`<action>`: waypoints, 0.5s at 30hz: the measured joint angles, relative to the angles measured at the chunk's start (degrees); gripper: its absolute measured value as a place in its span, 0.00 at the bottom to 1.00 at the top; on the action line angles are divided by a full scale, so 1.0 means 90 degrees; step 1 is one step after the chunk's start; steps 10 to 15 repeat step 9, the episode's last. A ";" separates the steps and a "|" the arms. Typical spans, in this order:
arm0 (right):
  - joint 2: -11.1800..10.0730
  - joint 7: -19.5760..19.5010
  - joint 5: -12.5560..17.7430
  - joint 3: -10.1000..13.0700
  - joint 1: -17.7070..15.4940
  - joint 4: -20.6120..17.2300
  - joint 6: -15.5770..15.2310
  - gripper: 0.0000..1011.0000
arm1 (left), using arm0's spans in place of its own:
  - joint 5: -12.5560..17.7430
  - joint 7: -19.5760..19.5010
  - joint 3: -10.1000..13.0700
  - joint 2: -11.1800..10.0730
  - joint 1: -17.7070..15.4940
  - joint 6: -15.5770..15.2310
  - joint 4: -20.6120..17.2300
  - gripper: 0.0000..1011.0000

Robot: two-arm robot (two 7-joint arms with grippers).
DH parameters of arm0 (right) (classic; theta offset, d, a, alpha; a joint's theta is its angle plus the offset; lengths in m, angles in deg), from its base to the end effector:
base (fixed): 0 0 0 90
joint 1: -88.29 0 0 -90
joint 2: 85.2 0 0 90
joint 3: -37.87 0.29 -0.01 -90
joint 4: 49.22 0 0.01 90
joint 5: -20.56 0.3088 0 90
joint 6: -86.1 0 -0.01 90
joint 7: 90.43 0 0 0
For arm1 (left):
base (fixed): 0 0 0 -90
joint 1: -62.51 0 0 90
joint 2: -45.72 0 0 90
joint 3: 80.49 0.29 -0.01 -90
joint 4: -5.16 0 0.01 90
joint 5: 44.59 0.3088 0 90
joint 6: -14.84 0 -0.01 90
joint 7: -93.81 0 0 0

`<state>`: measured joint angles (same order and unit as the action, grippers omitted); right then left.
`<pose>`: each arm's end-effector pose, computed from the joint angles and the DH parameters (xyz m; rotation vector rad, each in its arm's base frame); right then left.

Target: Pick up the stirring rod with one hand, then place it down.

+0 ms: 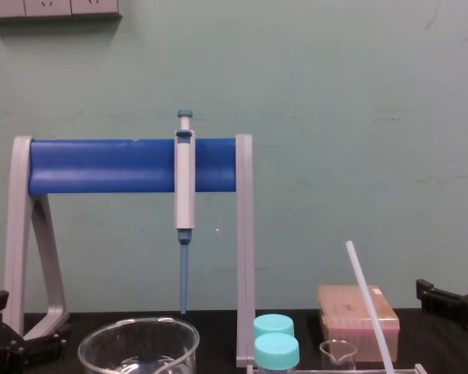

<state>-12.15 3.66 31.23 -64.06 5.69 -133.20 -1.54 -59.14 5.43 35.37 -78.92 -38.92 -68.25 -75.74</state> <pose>0.3599 -0.0327 -0.2942 -0.0871 -0.1080 -1.3257 0.3581 0.0827 -0.3023 0.3043 -0.2850 1.2480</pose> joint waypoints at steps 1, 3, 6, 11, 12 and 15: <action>-0.0002 0.0001 0.0002 -0.0001 0.0000 -0.0002 0.0000 0.99 | 0.0000 0.0000 0.0000 0.0000 0.0000 0.0000 0.0000 0.99; -0.0004 0.0002 0.0003 -0.0002 0.0000 -0.0005 0.0000 0.99 | 0.0000 0.0000 0.0000 0.0000 0.0000 0.0000 0.0000 0.99; -0.0006 0.0004 0.0006 -0.0004 0.0000 -0.0009 0.0000 0.99 | 0.0000 0.0000 0.0000 0.0000 0.0000 0.0000 0.0000 0.99; -0.0007 0.0006 0.0008 -0.0005 0.0000 -0.0012 0.0000 0.99 | 0.0000 0.0000 0.0000 0.0000 0.0000 0.0000 0.0000 0.99; -0.0007 0.0006 0.0008 -0.0005 0.0000 -0.0012 0.0000 0.99 | 0.0000 0.0000 0.0000 0.0000 0.0000 0.0000 0.0000 0.99; -0.0007 0.0006 0.0008 -0.0005 0.0000 -0.0012 0.0000 0.99 | 0.0000 0.0000 0.0000 0.0000 0.0000 0.0000 0.0000 0.99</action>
